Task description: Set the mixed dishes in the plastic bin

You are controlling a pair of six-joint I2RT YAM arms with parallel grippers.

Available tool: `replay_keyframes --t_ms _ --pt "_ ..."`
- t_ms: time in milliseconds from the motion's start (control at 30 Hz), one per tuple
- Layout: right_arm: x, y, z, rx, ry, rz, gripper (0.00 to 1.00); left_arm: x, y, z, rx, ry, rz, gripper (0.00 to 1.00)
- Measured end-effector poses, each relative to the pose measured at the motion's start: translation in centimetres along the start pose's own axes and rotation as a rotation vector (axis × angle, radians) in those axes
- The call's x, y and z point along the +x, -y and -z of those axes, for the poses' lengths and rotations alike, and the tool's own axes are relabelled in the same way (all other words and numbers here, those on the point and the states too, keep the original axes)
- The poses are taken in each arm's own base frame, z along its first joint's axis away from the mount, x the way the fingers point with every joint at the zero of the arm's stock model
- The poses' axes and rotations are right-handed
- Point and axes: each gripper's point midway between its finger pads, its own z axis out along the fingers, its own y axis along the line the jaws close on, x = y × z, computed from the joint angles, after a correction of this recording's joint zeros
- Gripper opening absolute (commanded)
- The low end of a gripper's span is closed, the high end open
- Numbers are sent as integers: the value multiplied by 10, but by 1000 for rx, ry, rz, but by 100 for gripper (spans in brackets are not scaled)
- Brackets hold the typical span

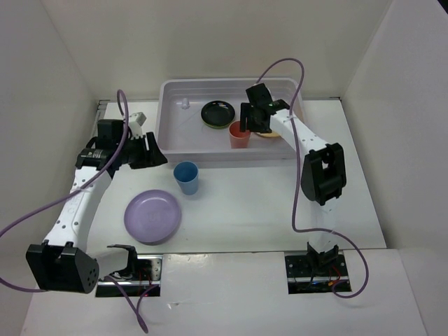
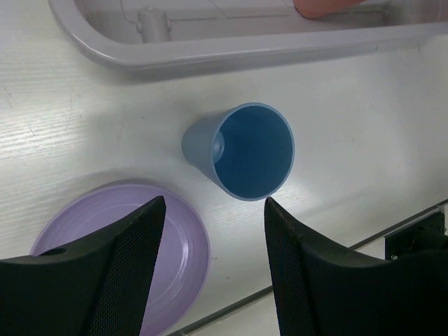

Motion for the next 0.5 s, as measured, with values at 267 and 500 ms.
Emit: replay_keyframes --t_ms 267,500 --pt "-50 -4 82 -69 177 -34 91 29 -11 -28 11 -126 30 60" --pt "-85 4 202 -163 409 -78 93 41 -2 -49 39 -186 -1 60"
